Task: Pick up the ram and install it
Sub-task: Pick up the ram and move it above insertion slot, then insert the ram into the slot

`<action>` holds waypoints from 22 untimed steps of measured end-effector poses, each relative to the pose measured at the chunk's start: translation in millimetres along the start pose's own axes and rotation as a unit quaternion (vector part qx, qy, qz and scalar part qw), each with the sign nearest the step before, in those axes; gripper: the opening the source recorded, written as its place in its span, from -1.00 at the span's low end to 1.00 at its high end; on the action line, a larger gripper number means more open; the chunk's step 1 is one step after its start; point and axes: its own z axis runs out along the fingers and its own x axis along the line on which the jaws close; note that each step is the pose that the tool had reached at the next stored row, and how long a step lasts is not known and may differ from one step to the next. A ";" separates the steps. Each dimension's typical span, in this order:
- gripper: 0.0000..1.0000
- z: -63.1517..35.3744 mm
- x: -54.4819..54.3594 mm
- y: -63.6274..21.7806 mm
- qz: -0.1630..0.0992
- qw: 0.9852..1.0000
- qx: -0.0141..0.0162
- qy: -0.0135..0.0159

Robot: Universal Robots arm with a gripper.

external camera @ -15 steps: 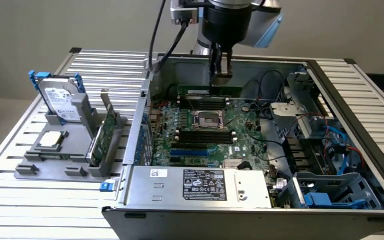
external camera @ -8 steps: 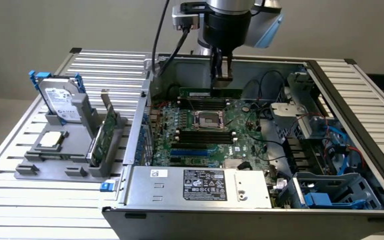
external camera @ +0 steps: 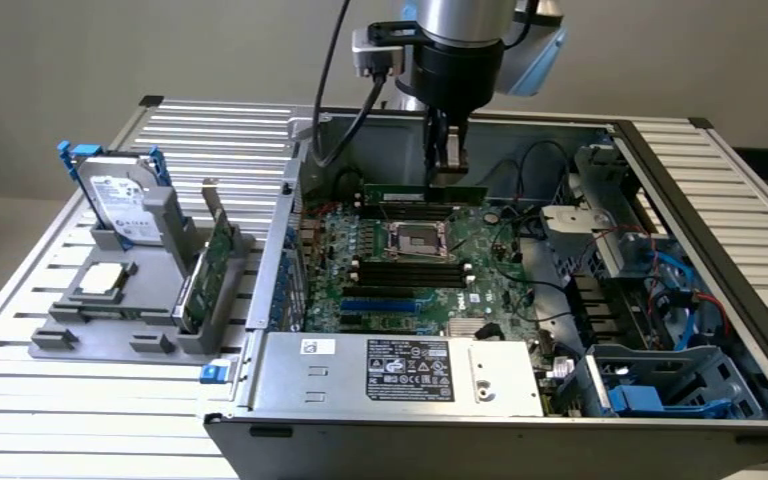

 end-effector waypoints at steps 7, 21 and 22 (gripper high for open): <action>-0.73 2.9 -0.7 -0.2 0.000 1.000 -0.003 -0.001; -0.73 5.8 -0.6 -0.1 0.000 1.000 -0.004 -0.001; -0.73 7.4 -0.6 0.2 0.000 1.000 -0.004 -0.001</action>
